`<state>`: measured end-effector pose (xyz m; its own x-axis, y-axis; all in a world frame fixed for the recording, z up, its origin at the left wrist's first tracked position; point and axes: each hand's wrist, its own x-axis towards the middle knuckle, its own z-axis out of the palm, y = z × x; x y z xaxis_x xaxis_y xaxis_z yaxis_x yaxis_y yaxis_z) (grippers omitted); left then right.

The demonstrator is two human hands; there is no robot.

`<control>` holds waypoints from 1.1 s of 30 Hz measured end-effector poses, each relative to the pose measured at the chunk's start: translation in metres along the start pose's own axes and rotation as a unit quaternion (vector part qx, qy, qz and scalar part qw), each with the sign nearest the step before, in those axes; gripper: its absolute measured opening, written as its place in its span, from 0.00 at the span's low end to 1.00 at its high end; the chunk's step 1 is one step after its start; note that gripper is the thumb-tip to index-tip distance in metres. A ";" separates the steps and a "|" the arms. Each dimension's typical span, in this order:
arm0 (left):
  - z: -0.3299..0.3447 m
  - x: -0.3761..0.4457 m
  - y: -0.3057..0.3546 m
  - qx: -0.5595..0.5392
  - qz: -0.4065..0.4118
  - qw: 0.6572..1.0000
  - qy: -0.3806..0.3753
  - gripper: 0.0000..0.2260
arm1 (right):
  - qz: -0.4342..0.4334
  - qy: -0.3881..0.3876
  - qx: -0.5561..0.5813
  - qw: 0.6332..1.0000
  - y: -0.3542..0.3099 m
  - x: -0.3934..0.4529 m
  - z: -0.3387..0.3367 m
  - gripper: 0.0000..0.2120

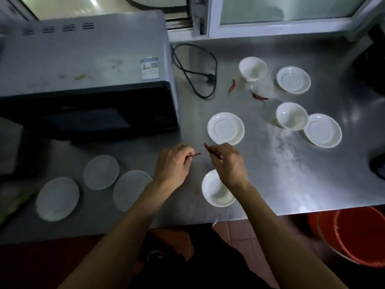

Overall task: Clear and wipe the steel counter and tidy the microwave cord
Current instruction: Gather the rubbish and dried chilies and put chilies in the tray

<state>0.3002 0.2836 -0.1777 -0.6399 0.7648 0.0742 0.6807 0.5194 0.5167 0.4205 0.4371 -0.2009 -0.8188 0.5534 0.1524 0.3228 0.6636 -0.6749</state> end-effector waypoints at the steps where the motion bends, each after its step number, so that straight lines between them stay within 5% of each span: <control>1: -0.008 -0.012 -0.011 -0.002 -0.009 1.000 0.012 0.05 | -0.018 -0.010 0.004 1.000 -0.014 0.001 0.007 0.07; 8: -0.072 -0.115 -0.092 -0.001 -0.065 0.993 0.103 0.04 | -0.138 -0.097 0.014 0.986 -0.119 -0.024 0.061 0.14; 17: -0.162 -0.244 -0.162 0.016 -0.152 0.969 0.196 0.06 | -0.198 -0.118 0.040 0.972 -0.250 -0.077 0.124 0.07; 33: -0.219 -0.324 -0.279 0.017 -0.274 0.935 0.224 0.07 | -0.290 -0.200 0.064 0.934 -0.372 -0.064 0.236 0.13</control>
<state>0.2396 -0.1930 -0.1597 -0.9761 0.1473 0.1598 0.2123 0.8041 0.5553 0.2409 0.0358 -0.1297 -0.9585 -0.1288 0.2544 -0.2677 0.7136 -0.6474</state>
